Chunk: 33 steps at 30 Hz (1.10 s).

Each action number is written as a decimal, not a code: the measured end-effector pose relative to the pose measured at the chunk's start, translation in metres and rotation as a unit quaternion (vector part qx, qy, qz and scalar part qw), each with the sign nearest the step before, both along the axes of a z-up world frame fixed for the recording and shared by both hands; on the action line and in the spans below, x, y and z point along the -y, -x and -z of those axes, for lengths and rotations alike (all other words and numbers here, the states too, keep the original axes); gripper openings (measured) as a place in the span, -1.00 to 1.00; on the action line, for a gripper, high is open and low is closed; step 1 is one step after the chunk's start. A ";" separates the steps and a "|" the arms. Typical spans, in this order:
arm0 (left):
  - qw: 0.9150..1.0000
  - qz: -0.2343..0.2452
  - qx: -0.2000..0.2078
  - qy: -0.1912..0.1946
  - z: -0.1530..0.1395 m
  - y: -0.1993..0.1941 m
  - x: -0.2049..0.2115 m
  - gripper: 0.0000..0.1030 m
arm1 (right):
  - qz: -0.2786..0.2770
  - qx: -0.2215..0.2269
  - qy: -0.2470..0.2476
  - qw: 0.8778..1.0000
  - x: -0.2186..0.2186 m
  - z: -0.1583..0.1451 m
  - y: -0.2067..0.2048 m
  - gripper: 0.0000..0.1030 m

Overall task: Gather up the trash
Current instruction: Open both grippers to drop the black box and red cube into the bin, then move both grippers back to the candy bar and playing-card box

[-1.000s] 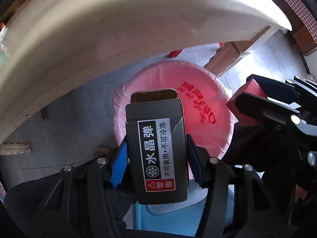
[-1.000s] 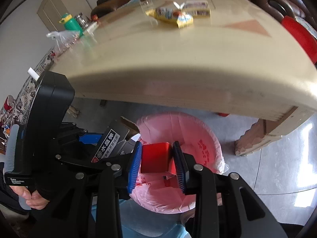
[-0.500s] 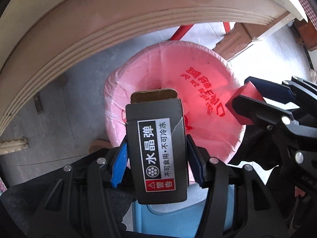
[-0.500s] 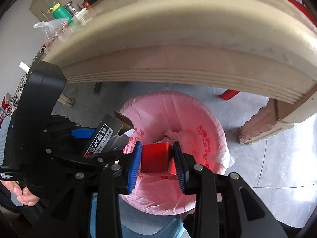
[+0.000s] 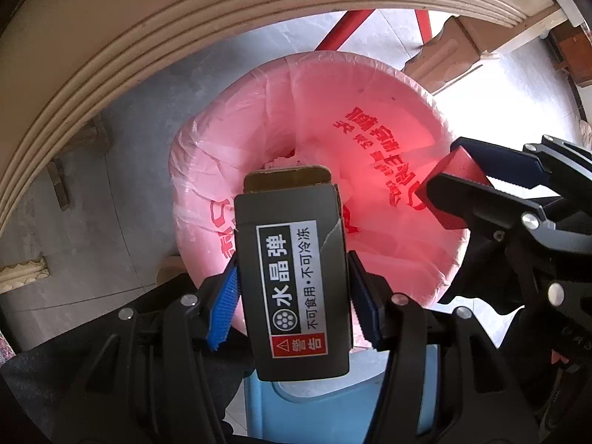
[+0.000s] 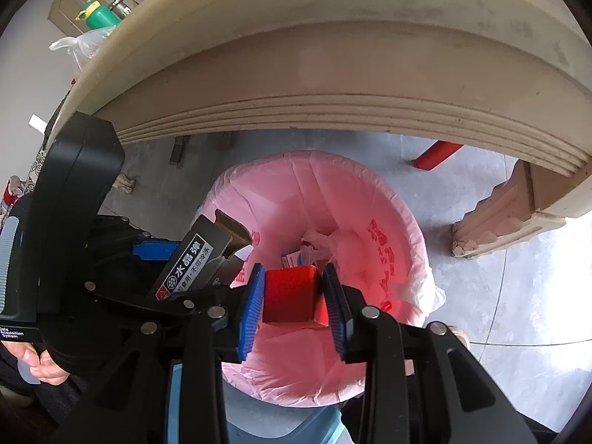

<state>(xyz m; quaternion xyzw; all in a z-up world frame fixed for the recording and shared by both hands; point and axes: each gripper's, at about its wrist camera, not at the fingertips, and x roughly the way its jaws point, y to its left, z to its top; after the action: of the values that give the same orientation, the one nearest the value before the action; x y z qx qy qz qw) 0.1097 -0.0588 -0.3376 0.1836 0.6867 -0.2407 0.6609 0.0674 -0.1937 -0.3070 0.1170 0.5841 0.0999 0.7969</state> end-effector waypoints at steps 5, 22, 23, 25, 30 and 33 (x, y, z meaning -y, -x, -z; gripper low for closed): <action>1.000 -0.001 -0.006 -0.003 0.004 -0.001 0.001 0.06 | 0.000 -0.005 -0.004 1.000 0.002 0.003 -0.002 -0.37; 1.000 -0.017 0.001 -0.012 0.003 -0.007 0.000 0.33 | 0.016 0.003 0.003 1.000 0.006 0.001 -0.001 0.10; 1.000 -0.017 0.001 -0.012 0.002 -0.008 -0.001 0.34 | 0.017 0.003 0.002 1.000 0.006 0.001 -0.001 0.12; 1.000 -0.017 -0.001 -0.011 0.002 -0.008 -0.001 0.34 | 0.017 0.002 0.002 1.000 0.005 0.001 -0.001 0.12; 1.000 -0.014 -0.002 -0.009 0.002 -0.009 0.000 0.34 | 0.017 0.001 0.000 1.000 0.005 0.001 -0.001 0.13; 1.000 -0.010 0.001 -0.008 -0.001 -0.009 0.002 0.34 | 0.019 0.000 0.000 1.000 0.006 0.000 -0.002 0.13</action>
<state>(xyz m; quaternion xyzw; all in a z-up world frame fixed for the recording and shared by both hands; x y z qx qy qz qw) 0.1183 -0.0605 -0.3370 0.1825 0.6896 -0.2282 0.6626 0.0690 -0.1992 -0.3072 0.1276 0.5817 0.0849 0.7988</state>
